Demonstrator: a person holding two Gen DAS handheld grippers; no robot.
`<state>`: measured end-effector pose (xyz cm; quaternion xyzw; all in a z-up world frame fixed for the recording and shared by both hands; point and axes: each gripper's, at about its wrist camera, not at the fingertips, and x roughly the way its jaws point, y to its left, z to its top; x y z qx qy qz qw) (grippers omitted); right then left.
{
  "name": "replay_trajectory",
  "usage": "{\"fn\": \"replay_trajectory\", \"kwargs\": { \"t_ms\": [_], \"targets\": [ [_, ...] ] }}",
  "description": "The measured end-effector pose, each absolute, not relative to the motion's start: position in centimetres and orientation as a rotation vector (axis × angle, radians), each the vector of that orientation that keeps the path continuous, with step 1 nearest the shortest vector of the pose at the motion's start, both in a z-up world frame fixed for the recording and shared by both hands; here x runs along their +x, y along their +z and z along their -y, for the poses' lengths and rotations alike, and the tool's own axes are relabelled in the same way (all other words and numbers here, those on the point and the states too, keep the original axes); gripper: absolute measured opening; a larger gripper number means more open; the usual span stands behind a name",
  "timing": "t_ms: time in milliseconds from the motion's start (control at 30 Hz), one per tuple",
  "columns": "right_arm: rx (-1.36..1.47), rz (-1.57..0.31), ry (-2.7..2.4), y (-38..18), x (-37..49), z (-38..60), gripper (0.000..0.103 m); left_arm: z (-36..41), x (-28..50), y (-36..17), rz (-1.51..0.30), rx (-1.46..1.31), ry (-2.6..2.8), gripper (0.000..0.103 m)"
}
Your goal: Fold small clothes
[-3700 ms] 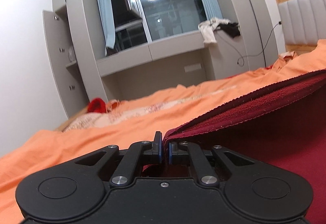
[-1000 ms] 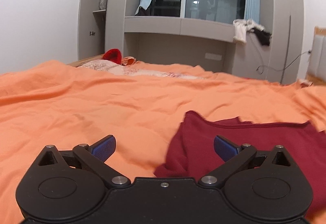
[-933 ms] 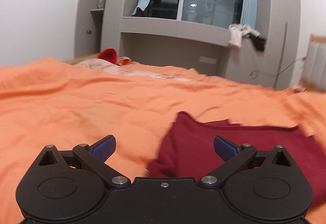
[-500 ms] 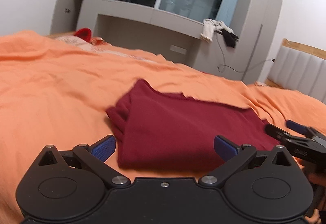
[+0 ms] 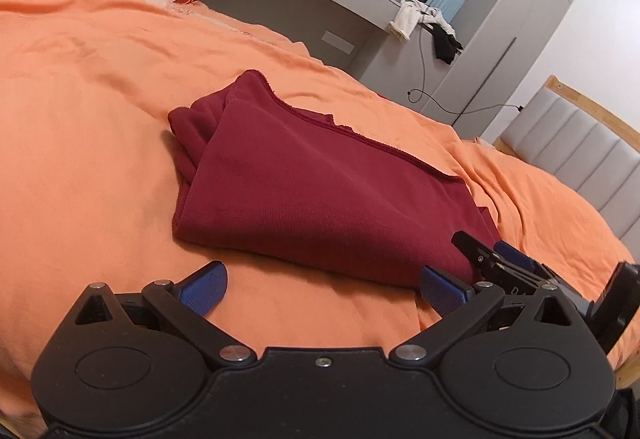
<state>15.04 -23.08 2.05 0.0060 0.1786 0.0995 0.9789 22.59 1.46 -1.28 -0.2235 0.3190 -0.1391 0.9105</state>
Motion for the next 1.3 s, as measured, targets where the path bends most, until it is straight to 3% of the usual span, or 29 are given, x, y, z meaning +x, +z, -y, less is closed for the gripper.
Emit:
{"fn": "replay_trajectory", "kwargs": {
  "t_ms": [567,767,900,1200,1300],
  "targets": [
    [-0.046,-0.381,0.191,0.0,15.2,21.0,0.103,-0.2,31.9,-2.4,-0.784,-0.629,-0.144,0.102],
    [-0.033,-0.393,0.196,0.5,15.4,21.2,0.103,-0.1,31.2,-2.8,-0.748,-0.602,-0.184,0.102],
    [0.017,-0.306,0.18,1.6,14.4,21.4,0.103,-0.4,31.0,-2.9,-0.74,-0.614,-0.208,0.102],
    [-0.09,-0.369,0.169,0.4,15.4,19.2,0.103,-0.3,30.6,-3.1,-0.724,-0.593,-0.197,0.102],
    [-0.092,-0.369,0.168,0.2,15.5,19.0,0.103,-1.5,29.7,-3.0,-0.639,-0.704,-0.176,0.099]
  ]
}}
